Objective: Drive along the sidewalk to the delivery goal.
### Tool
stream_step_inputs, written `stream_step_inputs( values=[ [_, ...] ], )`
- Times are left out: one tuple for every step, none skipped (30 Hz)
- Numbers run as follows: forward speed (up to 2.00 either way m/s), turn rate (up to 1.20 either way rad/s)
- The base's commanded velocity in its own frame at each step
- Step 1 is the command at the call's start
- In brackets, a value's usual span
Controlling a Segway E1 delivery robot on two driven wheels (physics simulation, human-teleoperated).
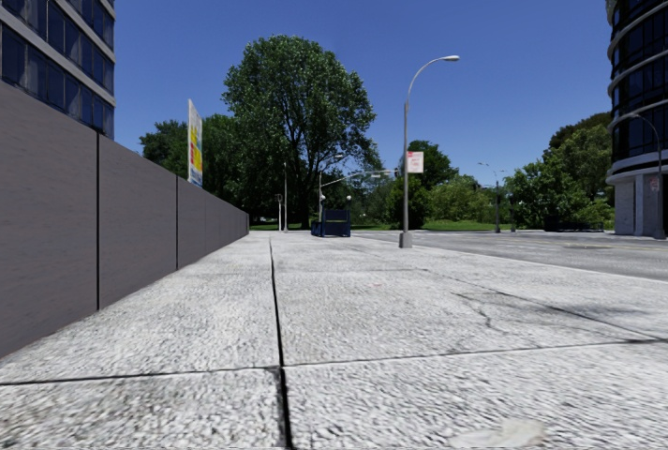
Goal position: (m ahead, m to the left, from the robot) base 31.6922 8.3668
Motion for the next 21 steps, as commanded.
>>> stream_step_inputs(
  values=[
    [2.00, 0.00],
    [2.00, 0.00],
    [2.00, 0.00],
    [2.00, 0.00],
    [2.00, 0.00],
    [2.00, 0.06],
    [2.00, 0.06],
    [2.00, 0.19],
    [2.00, 0.35],
    [2.00, 0.44],
    [2.00, 0.44],
    [2.00, 0.42],
    [2.00, 0.22],
    [2.00, 0.22],
    [2.00, 0.04],
    [2.00, 0.00],
    [2.00, 0.00],
    [2.00, 0.00],
    [2.00, 0.00],
    [2.00, 0.00],
    [2.00, 0.00]
  ],
)
